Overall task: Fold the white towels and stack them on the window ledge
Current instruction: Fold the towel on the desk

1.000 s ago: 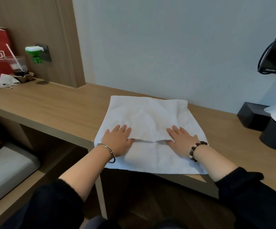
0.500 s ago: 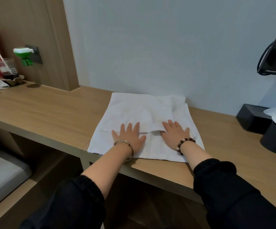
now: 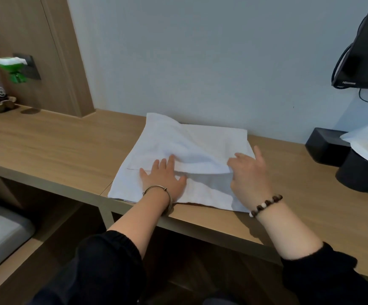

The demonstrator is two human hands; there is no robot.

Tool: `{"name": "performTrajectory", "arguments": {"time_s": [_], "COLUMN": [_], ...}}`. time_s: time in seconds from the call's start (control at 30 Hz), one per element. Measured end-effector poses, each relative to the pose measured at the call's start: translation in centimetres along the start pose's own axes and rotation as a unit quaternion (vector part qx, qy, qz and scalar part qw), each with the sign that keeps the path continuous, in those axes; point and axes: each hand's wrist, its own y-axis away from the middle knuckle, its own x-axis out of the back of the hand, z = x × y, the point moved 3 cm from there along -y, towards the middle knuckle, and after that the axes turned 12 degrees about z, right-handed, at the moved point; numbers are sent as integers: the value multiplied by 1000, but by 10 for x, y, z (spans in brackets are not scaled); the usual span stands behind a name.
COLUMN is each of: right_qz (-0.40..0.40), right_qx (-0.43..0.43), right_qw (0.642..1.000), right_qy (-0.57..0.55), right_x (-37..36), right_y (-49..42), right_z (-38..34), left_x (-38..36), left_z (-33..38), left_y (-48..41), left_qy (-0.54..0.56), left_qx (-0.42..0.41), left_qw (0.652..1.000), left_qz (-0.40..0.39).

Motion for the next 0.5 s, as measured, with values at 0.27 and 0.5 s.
{"name": "performTrajectory", "arguments": {"time_s": [0.27, 0.5], "right_qz": [-293, -298], "right_qx": [-114, -127], "right_qw": [947, 944], "right_qy": [-64, -57], "right_x": [-40, -41], "right_y": [40, 38], "right_z": [9, 8], "left_x": [15, 34], "left_z": [3, 1], "left_y": [5, -7], "left_qy": [-29, -79], "left_qx": [-23, -96], "left_qw": [994, 982], "left_qz": [102, 142]}}
